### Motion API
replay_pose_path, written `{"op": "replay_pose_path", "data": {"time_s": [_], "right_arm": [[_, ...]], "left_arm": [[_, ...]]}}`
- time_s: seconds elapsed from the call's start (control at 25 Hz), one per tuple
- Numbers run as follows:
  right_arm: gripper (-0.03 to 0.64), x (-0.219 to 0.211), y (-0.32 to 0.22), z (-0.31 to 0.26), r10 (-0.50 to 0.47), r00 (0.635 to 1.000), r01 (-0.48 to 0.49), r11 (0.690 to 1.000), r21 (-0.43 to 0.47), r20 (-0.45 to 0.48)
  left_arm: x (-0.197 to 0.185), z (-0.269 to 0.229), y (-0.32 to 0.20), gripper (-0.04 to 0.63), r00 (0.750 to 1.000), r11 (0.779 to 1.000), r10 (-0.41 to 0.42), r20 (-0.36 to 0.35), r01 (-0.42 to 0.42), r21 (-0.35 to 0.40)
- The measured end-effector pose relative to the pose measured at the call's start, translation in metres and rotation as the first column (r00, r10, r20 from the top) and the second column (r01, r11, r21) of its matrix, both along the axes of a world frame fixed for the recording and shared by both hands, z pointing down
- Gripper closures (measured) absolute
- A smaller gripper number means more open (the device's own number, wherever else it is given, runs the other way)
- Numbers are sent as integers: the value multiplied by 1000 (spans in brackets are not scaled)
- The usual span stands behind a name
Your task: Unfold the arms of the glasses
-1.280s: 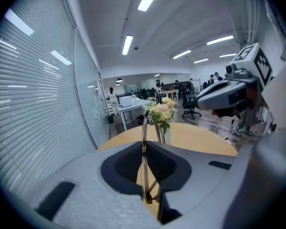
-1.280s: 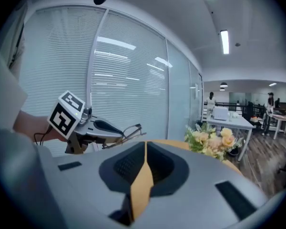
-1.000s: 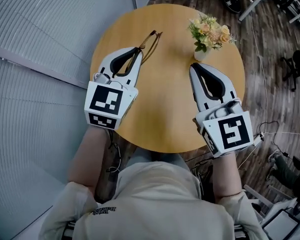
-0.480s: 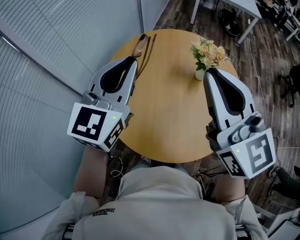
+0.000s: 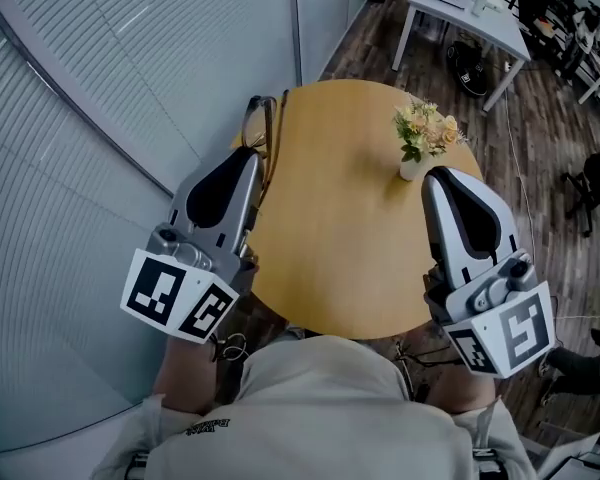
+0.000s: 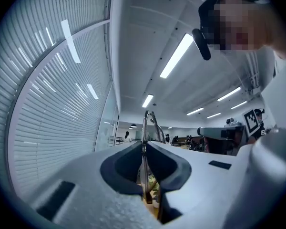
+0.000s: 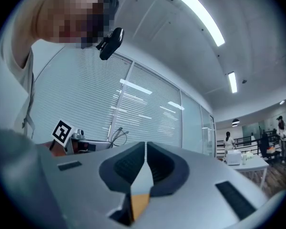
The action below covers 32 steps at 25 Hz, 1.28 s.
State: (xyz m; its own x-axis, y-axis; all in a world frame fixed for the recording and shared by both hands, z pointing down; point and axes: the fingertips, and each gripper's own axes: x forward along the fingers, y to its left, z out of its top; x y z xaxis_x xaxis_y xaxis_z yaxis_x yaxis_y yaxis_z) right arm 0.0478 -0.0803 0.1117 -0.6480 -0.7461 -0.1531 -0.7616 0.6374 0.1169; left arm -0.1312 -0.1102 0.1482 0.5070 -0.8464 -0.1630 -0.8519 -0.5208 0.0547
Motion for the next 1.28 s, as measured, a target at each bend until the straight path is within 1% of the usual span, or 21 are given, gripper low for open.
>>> {"op": "replay_pose_path", "data": {"time_s": [0.12,0.2,0.28,0.48,0.64,0.72,0.84,1.04,1.28], "right_arm": [[583,-2,0,5,0,1000,0,1000,-6,-19],[583,-4,0,13,19,997,-20,1000,-6,-69],[583,-4,0,25,25,994,-28,999,-24,-102],[583,2,-4,55,30,994,-42,993,-112,-107],[582,1,-7,68,26,992,-44,989,-142,-126],[583,-1,-6,70,20,991,-40,988,-151,-130],[583,-4,0,71,12,991,-32,989,-143,-136],[583,-2,0,73,11,991,-30,990,-138,-134],[582,-9,-1,61,-5,996,-6,993,-121,-94]], "left_arm": [[-6,0,9,554,999,1000,-3,-34,3,-14],[-9,3,13,554,999,1000,-6,-39,5,-28],[-12,10,15,554,999,999,-7,-46,5,-45],[-14,38,15,554,998,997,-7,-61,2,-83],[-11,49,13,554,997,994,4,-71,-11,-106],[-10,50,13,554,998,994,6,-65,-12,-105],[-10,49,16,554,999,996,-8,-37,5,-89],[-9,49,19,554,999,996,-9,-48,4,-88],[-3,53,22,554,999,995,9,-41,-13,-94]]}}
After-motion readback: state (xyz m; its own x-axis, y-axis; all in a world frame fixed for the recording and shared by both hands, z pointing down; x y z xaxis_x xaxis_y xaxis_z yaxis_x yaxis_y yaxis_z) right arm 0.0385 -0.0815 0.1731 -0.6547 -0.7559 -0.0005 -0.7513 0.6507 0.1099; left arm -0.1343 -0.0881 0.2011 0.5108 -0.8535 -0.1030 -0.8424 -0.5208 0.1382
